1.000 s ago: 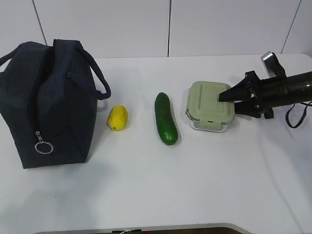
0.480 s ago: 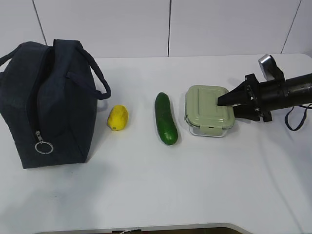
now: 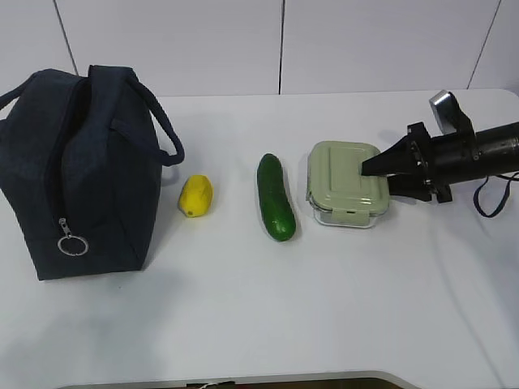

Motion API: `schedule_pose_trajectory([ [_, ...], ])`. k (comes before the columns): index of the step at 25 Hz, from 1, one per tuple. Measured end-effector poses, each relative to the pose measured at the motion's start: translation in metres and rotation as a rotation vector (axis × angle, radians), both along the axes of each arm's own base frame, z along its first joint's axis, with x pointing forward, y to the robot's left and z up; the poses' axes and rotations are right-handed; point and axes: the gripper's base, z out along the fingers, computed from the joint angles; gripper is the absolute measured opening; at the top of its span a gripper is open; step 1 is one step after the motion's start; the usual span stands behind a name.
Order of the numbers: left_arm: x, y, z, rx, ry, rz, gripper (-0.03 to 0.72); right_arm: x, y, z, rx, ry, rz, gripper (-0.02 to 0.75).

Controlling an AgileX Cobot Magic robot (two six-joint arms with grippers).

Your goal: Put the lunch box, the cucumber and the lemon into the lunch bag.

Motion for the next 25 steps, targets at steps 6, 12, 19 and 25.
schedule_pose_trajectory([
  [6,0.0,0.0,0.0,-0.001,0.0,-0.001,0.242,0.003,0.0,0.003,0.02,0.0,-0.02,0.396],
  [12,0.0,-0.003,0.0,-0.035,-0.002,-0.023,0.242,0.002,0.0,0.011,0.028,0.014,-0.037,0.395],
  [19,0.003,-0.01,0.001,-0.107,0.016,-0.068,0.242,-0.001,0.001,0.04,0.015,-0.011,-0.036,0.395],
  [25,0.014,-0.014,0.013,-0.159,0.069,-0.094,0.242,-0.006,0.014,0.063,0.014,-0.03,-0.016,0.395],
])
